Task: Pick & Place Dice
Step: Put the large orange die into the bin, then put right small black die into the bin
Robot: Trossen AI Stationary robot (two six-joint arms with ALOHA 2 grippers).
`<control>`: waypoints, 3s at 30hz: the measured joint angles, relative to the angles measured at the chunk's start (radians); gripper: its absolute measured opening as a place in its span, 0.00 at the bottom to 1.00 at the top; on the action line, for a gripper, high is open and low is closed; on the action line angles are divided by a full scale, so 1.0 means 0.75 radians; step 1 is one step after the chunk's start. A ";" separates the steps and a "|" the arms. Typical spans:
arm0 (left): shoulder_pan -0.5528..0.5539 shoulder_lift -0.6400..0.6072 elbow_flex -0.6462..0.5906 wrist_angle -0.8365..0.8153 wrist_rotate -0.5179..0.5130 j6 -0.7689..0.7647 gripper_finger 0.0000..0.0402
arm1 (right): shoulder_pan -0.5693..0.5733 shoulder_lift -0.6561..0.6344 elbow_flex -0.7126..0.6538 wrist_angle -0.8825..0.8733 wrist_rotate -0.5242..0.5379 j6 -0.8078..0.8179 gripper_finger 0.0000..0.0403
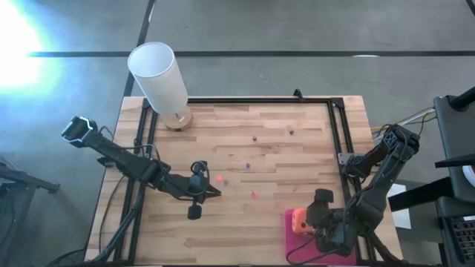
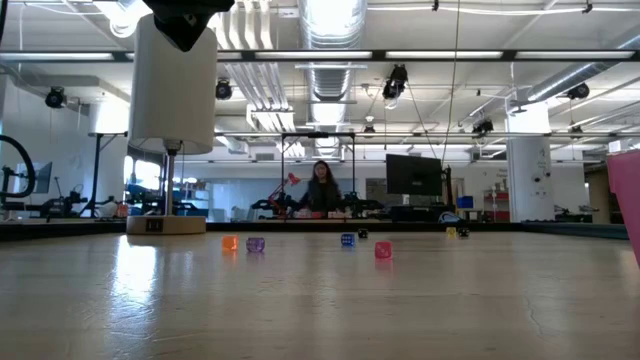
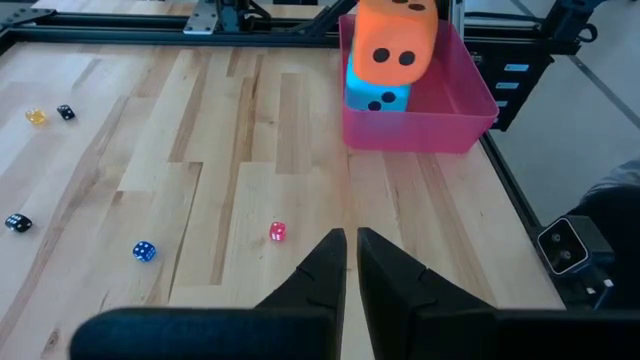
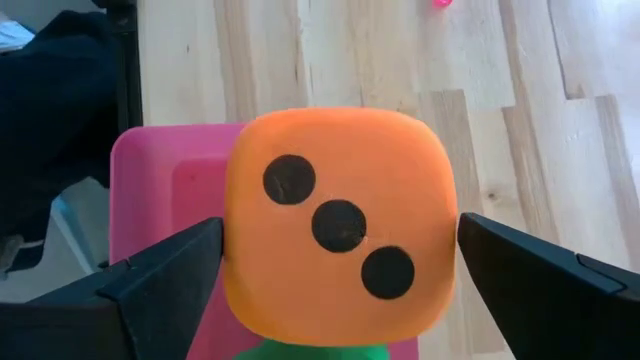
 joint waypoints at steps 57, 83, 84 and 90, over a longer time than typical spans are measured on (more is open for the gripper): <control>0.001 0.000 0.000 0.000 0.000 0.000 0.09 | -0.232 0.112 0.099 0.068 0.042 -0.414 0.99; 0.001 0.000 0.000 -0.001 0.000 0.000 0.09 | -0.229 0.117 0.124 -0.077 -0.117 -0.266 0.99; 0.001 0.000 0.000 -0.001 0.000 0.000 0.09 | -0.229 0.117 0.130 -0.080 -0.110 -0.270 0.99; 0.000 0.000 0.000 -0.001 0.000 0.000 0.09 | -0.229 0.117 0.168 -0.104 -0.085 -0.275 0.99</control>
